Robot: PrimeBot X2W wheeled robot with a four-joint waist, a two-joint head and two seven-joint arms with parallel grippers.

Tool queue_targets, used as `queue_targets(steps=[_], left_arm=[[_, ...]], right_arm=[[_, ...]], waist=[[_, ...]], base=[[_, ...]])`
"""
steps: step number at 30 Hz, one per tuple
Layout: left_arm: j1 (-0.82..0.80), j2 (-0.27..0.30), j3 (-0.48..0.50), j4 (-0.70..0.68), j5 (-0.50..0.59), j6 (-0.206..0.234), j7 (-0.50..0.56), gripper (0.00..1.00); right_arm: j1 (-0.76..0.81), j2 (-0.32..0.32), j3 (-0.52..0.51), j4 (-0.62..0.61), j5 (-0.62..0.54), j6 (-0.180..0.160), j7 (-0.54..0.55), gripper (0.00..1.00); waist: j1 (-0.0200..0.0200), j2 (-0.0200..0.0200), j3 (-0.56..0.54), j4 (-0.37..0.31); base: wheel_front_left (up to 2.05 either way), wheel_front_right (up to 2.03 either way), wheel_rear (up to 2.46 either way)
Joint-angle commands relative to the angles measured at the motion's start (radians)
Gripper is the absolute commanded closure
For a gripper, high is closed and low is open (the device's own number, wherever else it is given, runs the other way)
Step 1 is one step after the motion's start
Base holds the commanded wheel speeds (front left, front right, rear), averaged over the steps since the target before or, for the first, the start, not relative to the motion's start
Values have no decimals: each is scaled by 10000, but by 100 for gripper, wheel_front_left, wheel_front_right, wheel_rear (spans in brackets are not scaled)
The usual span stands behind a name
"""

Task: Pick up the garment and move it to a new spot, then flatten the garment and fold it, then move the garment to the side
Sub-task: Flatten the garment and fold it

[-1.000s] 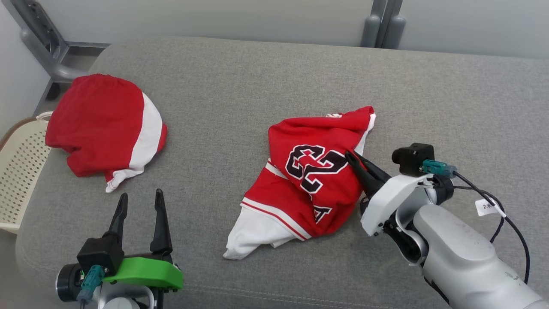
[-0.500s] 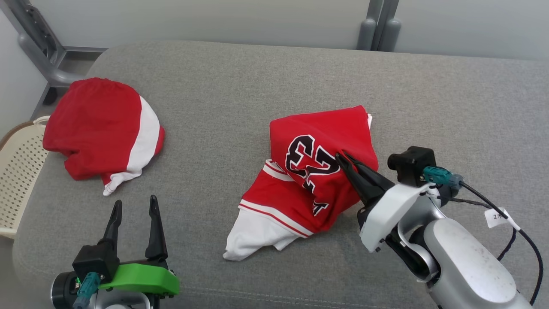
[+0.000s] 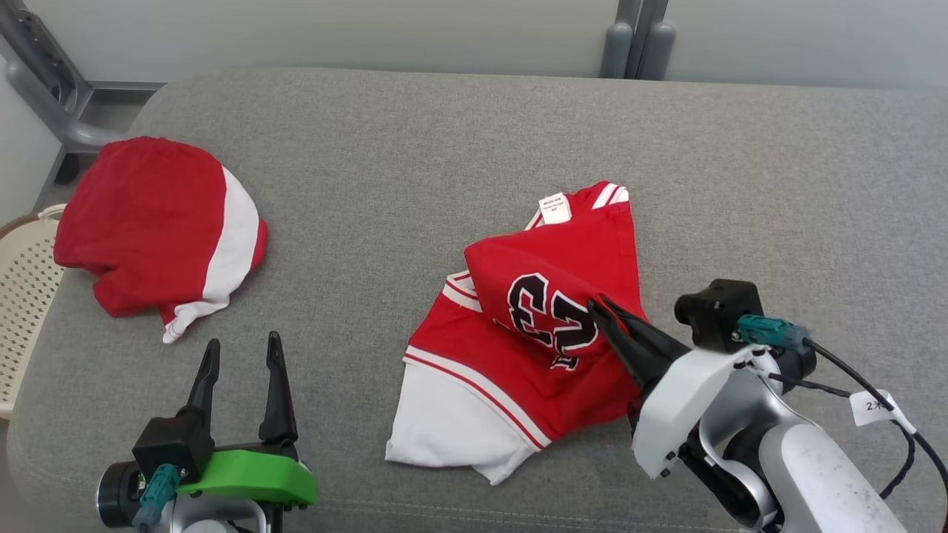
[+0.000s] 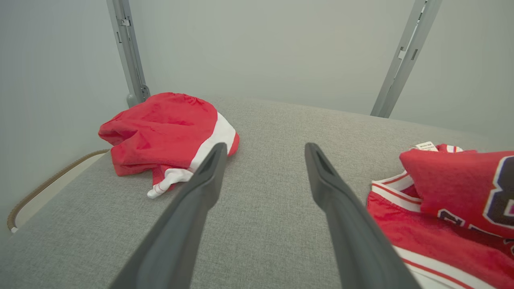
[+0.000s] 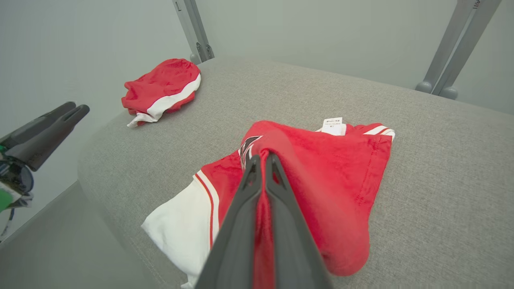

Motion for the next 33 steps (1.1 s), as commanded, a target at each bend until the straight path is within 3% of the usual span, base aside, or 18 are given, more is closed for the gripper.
queue_targets(steps=[1,9,24,25,26,27,28,33], left_arm=[[-112,20,13,32,-38,5,-6,0],[-291,22,-32,108,-22,-43,-6,0],[-573,20,-156,311,-79,-81,-6,0],[-579,20,-164,319,-75,-76,-6,0],[-583,20,-168,316,-79,-67,-6,0],[-575,20,-160,315,-86,-54,-6,0],[-562,20,-151,311,-87,-48,-6,0],[-416,20,-82,282,-93,-24,-6,0]], right_arm=[[-111,27,-1,208,76,0,-53,100],[-1687,98,624,2831,-164,2,-1129,100],[-4651,1155,2698,8631,610,0,-4684,100],[-4787,1196,2776,8883,710,0,-4903,86],[-4893,1215,2852,9125,800,0,-5068,56],[-4975,1225,2942,9334,875,0,-5218,8],[-5055,1230,3022,9514,1007,0,-5350,0],[-5237,1266,3233,9687,1868,0,-5822,0]], waist=[[0,0,27,25],[0,0,173,215],[0,0,290,478],[0,0,279,491],[0,0,266,500],[0,0,253,500],[0,0,243,493],[0,0,168,391]], base=[[0,0,0],[0,0,0],[0,0,0],[0,0,0],[0,0,0],[0,0,0],[0,0,0],[0,0,0]])
